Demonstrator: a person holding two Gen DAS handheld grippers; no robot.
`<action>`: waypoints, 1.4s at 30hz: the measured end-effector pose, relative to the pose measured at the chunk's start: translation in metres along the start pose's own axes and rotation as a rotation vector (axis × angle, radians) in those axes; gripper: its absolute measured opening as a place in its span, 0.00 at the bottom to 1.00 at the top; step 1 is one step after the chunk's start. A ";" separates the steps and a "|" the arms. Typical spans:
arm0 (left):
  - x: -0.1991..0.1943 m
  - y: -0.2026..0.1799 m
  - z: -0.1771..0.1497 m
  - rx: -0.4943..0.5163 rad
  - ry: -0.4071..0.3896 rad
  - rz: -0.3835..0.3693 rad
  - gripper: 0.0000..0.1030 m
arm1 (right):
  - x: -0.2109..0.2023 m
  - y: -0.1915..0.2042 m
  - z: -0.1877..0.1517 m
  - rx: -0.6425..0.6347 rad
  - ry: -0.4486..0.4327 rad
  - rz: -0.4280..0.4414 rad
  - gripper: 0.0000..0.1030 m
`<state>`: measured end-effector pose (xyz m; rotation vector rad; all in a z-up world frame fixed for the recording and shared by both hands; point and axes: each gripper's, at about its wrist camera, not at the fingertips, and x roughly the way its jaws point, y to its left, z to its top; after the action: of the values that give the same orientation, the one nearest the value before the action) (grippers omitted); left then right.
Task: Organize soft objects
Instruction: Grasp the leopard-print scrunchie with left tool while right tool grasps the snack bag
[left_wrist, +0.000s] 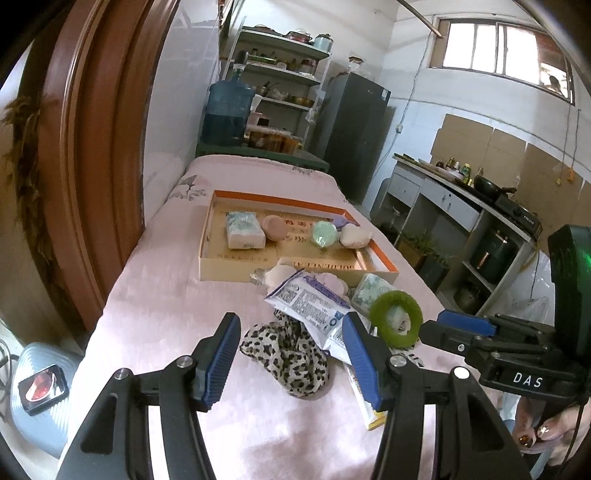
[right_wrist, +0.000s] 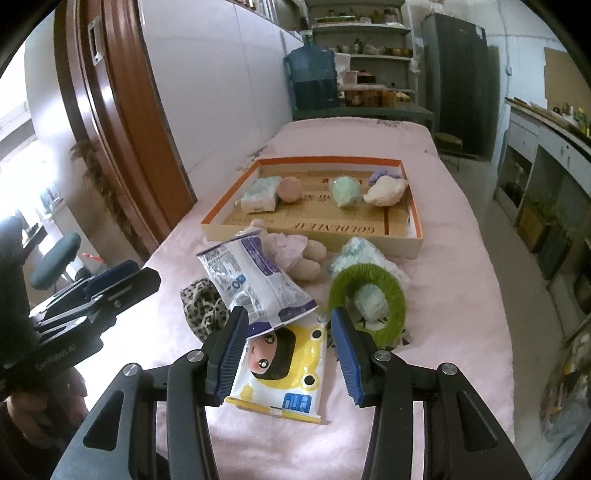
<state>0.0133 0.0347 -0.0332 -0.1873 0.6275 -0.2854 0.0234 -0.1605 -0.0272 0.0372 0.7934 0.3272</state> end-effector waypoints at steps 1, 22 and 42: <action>0.000 0.000 -0.001 0.000 0.001 0.001 0.55 | 0.001 0.000 -0.001 0.003 0.002 0.001 0.47; 0.019 0.020 -0.027 -0.049 0.040 -0.016 0.55 | 0.025 -0.009 -0.016 0.013 0.053 -0.007 0.58; 0.078 0.023 -0.028 -0.072 0.174 -0.038 0.55 | 0.082 0.014 0.024 -0.080 0.119 0.151 0.63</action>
<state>0.0609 0.0288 -0.1043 -0.2452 0.8077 -0.3178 0.0901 -0.1199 -0.0650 0.0026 0.8968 0.5078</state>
